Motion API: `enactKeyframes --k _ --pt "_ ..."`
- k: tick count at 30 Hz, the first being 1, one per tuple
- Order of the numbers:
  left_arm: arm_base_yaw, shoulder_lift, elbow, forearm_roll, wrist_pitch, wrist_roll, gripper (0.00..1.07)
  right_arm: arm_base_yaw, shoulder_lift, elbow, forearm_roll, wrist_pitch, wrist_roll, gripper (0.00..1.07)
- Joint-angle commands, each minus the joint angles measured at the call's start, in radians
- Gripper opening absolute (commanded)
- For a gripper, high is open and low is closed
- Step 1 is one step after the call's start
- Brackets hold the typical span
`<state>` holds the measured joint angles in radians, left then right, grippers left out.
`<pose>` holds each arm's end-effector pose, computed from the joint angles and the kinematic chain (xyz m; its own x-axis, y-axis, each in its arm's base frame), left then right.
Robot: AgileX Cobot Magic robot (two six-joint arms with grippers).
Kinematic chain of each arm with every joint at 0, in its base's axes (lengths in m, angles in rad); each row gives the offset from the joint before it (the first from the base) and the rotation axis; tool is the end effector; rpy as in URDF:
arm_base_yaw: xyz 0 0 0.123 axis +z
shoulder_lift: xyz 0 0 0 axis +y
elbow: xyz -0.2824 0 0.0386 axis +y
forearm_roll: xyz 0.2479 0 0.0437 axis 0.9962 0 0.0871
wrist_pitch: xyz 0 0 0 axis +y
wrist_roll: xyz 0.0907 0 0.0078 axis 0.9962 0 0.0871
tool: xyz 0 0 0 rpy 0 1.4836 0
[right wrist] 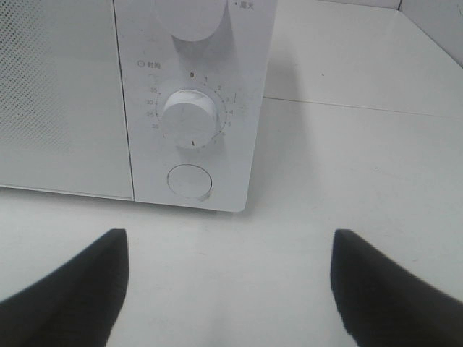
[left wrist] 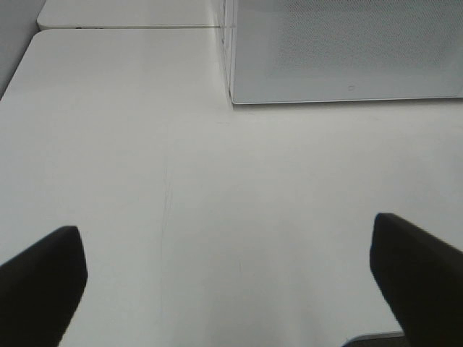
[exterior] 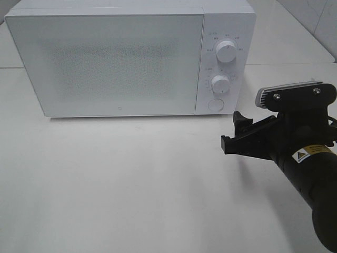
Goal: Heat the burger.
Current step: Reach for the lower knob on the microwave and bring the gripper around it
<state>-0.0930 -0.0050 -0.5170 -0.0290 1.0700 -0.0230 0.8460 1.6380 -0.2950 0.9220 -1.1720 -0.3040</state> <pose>-0.0082 -0.0016 0.2811 -0.4466 0.0046 -0.8947 0.0991 0.9941 -0.0444 0.1927 0.1168 0.1525 -0.1965 -0.0494 -0.9793 -0.0093 0.9988 -0.0485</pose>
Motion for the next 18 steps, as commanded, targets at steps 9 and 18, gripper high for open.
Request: enactKeyframes --k 9,18 --pt "0.002 -0.023 0.0 -0.007 0.001 -0.002 1.0 0.006 0.001 -0.002 -0.015 -0.018 0.073 0.75" --pt "0.002 -0.023 0.0 -0.007 0.001 -0.002 1.0 -0.009 0.066 -0.061 -0.034 -0.046 0.036 0.75"
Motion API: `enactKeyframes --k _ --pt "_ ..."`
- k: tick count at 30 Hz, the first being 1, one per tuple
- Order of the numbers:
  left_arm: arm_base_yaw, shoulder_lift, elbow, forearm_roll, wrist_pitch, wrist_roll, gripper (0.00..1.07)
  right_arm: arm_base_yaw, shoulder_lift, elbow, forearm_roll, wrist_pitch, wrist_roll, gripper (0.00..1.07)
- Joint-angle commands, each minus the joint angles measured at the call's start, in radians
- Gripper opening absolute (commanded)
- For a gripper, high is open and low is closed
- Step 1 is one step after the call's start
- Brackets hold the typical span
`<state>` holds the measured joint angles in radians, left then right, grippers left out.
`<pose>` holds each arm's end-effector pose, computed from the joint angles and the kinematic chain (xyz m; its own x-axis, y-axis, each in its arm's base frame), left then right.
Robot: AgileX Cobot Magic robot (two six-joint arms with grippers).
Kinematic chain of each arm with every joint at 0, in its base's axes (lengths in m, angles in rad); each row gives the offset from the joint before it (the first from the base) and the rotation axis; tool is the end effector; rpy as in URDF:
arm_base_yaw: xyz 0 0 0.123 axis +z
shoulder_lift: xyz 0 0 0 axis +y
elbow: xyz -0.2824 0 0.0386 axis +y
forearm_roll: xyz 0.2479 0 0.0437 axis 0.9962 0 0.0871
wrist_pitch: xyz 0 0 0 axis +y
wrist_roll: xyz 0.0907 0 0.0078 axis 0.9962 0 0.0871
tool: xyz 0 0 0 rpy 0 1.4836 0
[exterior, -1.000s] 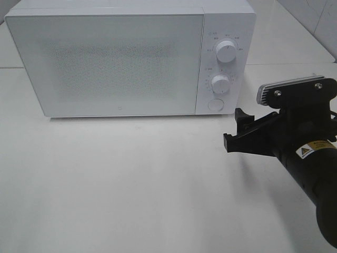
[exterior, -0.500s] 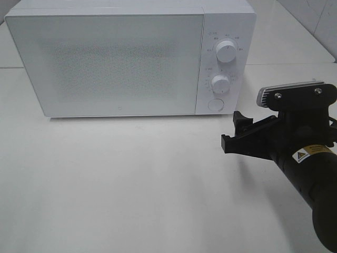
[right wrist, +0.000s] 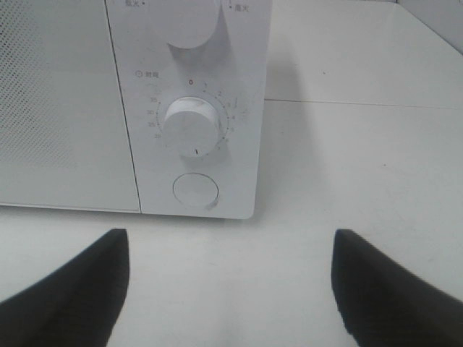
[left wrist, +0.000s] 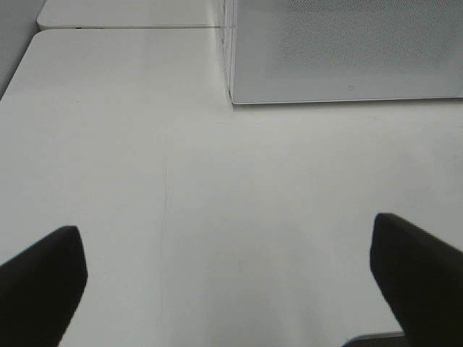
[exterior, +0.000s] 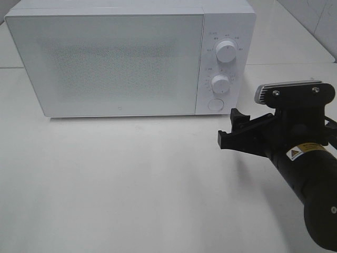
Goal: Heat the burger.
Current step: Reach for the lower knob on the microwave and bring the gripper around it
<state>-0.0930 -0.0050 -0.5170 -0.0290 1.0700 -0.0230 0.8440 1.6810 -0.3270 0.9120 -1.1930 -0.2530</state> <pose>-0.0082 -0.0016 0.2811 -0.4466 0.0046 -0.8947 0.0991 0.9941 -0.0444 0.1994 0.1236 0.1501 -0.1816 -0.0099 -0.9833 -0.0017 1.0000 -0.0097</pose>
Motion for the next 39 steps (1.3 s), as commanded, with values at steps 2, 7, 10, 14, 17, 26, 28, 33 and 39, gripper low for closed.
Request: enactKeyframes --k 2,7,10,14,17,26,28,33,39 --pt "0.002 -0.023 0.0 -0.007 0.001 -0.002 1.0 -0.007 0.033 -0.04 -0.027 -0.028 -0.015 0.75" --pt "0.002 -0.023 0.0 -0.007 0.001 -0.002 1.0 -0.007 0.087 -0.087 -0.03 -0.036 -0.015 0.75" --pt "0.002 -0.023 0.0 -0.007 0.001 -0.002 1.0 -0.034 0.119 -0.121 -0.06 -0.023 -0.015 0.75" --pt "0.002 -0.023 0.0 -0.007 0.001 -0.002 1.0 -0.089 0.156 -0.183 -0.127 -0.002 -0.014 0.75" --pt "0.002 -0.023 0.0 -0.007 0.001 -0.002 1.0 -0.124 0.176 -0.219 -0.161 0.022 -0.014 0.75" --pt "0.002 -0.023 0.0 -0.007 0.001 -0.002 1.0 -0.189 0.241 -0.312 -0.252 0.077 -0.011 0.75" --pt "0.002 -0.023 0.0 -0.007 0.001 -0.002 1.0 -0.198 0.252 -0.331 -0.259 0.077 -0.009 0.75" --pt "0.002 -0.022 0.0 -0.007 0.001 -0.002 1.0 -0.228 0.294 -0.379 -0.267 0.086 -0.003 0.75" --pt "0.002 -0.016 0.0 -0.007 0.001 -0.002 1.0 -0.253 0.324 -0.415 -0.272 0.083 0.0 0.75"
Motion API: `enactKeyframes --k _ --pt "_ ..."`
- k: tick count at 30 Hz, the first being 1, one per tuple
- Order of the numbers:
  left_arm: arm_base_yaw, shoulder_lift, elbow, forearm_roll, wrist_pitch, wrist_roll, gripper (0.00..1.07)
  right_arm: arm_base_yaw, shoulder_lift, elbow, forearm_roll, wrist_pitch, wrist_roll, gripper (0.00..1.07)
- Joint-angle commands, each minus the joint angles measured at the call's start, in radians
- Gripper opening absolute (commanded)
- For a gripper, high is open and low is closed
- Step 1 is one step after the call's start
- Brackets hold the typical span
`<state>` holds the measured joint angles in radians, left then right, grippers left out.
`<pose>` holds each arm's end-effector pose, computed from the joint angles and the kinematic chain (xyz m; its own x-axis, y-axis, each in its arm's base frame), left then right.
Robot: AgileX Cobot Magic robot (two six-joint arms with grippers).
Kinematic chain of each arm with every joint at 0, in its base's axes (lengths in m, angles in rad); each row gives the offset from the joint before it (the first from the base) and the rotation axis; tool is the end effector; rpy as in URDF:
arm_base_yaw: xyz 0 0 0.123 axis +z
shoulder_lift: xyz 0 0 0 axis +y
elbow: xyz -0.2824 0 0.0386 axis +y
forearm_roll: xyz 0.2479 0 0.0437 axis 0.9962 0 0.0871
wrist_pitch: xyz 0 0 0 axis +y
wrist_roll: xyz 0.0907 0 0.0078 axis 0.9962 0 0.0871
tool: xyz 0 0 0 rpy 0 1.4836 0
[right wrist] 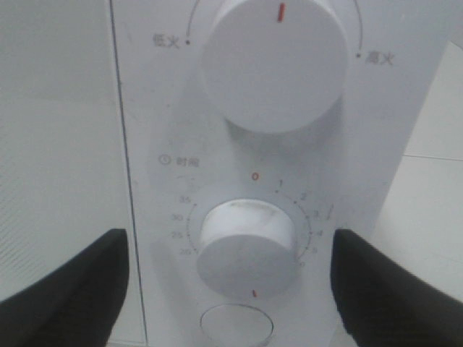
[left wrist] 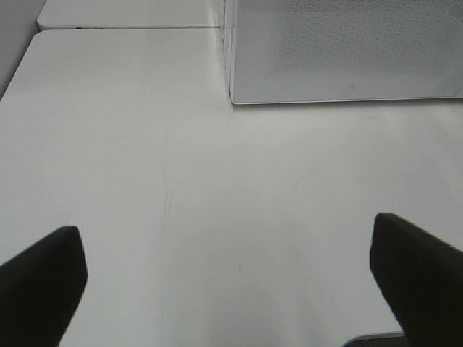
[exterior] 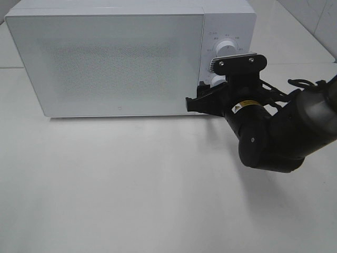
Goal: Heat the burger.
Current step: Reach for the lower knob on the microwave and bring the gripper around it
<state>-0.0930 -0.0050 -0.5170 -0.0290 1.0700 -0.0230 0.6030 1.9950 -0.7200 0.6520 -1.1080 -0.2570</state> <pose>-0.0082 -0.0016 0.2811 -0.4466 0.0046 -0.8947 0.0991 0.9941 -0.0444 0.3086 0.1525 0.1265 -0.1477 -0.0289 -0.9886 -0.0256 0.9994 -0.0254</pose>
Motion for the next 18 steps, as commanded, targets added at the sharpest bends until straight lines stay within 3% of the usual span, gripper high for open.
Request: enactKeyframes --k 1,18 --pt "0.002 -0.016 0.0 -0.007 0.001 -0.002 1.0 -0.012 0.01 -0.022 -0.012 -0.002 0.004 0.75" --pt "0.002 -0.016 0.0 -0.007 0.001 0.0 1.0 -0.032 0.051 -0.083 -0.027 -0.025 0.027 0.74"
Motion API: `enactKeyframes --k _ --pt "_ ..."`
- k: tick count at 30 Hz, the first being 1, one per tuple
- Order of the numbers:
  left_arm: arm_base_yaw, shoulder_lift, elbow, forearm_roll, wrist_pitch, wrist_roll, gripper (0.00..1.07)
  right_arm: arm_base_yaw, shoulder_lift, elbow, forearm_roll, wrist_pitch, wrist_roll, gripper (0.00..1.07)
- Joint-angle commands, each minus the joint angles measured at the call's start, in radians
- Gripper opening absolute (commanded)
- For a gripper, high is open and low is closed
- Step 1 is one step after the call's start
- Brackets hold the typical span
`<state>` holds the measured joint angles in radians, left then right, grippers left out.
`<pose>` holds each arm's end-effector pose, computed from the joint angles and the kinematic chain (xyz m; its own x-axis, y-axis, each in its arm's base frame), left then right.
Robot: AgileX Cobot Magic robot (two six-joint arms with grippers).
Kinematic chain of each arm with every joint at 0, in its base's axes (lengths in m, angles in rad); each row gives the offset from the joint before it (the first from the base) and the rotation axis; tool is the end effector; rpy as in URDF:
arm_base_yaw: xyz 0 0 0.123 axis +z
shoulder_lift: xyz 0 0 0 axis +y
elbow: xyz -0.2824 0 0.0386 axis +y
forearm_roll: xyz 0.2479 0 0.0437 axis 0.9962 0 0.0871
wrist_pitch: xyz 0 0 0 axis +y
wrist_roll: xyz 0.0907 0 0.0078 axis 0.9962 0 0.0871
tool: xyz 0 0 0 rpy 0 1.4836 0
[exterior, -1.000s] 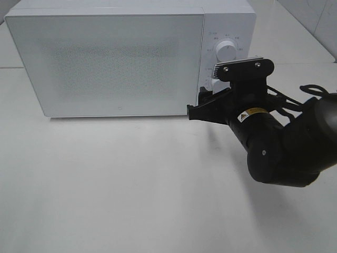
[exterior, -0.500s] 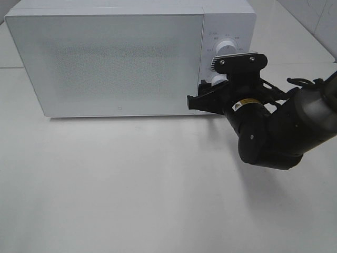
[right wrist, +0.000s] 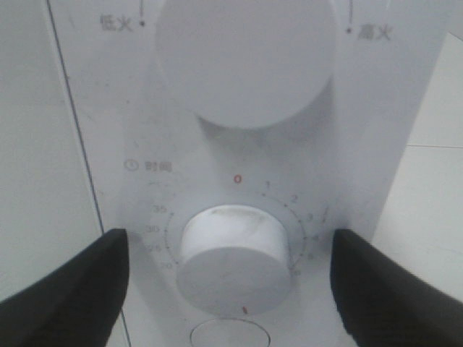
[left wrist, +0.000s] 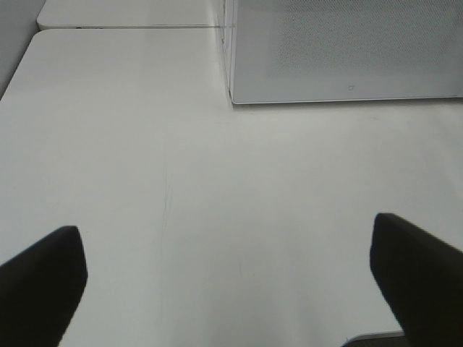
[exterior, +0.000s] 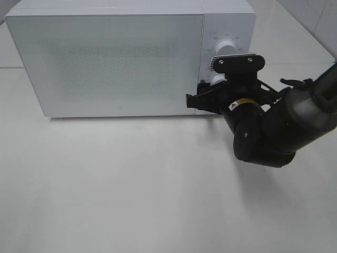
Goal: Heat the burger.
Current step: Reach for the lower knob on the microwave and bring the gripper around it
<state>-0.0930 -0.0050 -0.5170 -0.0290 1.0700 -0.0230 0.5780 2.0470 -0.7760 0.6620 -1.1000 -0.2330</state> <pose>-0.0082 -0.0016 0.2811 -0.4466 0.0046 -0.8947 0.0991 0.9941 -0.0444 0.3234 0.1514 0.1181 -0.1547 0.0055 -0.9879 0.0104 0.9999 0.0040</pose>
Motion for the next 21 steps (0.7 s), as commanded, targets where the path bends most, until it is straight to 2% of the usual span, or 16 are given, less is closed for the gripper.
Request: enactKeyframes --k 1,8,10,11,12,13,14,15,16,19,20,21 --pt "0.002 -0.016 0.0 -0.007 0.001 0.0 1.0 -0.007 -0.001 -0.027 -0.037 -0.037 0.003 0.74" --pt "0.002 -0.016 0.0 -0.007 0.001 0.002 1.0 -0.007 -0.001 -0.027 -0.037 -0.071 0.003 0.67" --pt "0.002 -0.016 0.0 -0.007 0.001 0.002 1.0 -0.007 -0.001 -0.027 -0.039 -0.079 0.003 0.54" --pt "0.002 -0.016 0.0 -0.007 0.001 0.002 1.0 -0.007 -0.001 -0.027 -0.039 -0.079 0.003 0.54" --pt "0.002 -0.016 0.0 -0.007 0.001 0.002 1.0 -0.007 -0.001 -0.027 -0.039 -0.079 0.003 0.49" --pt "0.002 -0.016 0.0 -0.007 0.001 0.002 1.0 -0.007 -0.001 -0.027 -0.04 -0.08 0.003 0.37" --pt "0.002 -0.016 0.0 -0.007 0.001 0.002 1.0 -0.007 -0.001 -0.027 -0.04 -0.08 0.003 0.37" --pt "0.002 -0.016 0.0 -0.007 0.001 0.002 1.0 -0.007 -0.001 -0.027 -0.041 -0.085 0.003 0.3" --pt "0.002 -0.016 0.0 -0.007 0.001 0.002 1.0 -0.007 -0.001 -0.027 -0.046 -0.088 0.003 0.18" --pt "0.002 -0.016 0.0 -0.007 0.001 0.002 1.0 -0.007 -0.001 -0.027 -0.048 -0.091 0.003 0.13" --pt "0.002 -0.016 0.0 -0.007 0.001 0.002 1.0 -0.007 -0.001 -0.027 -0.048 -0.092 0.003 0.07" --pt "0.002 -0.016 0.0 -0.007 0.001 0.002 1.0 -0.007 -0.001 -0.027 -0.048 -0.095 0.004 0.05"
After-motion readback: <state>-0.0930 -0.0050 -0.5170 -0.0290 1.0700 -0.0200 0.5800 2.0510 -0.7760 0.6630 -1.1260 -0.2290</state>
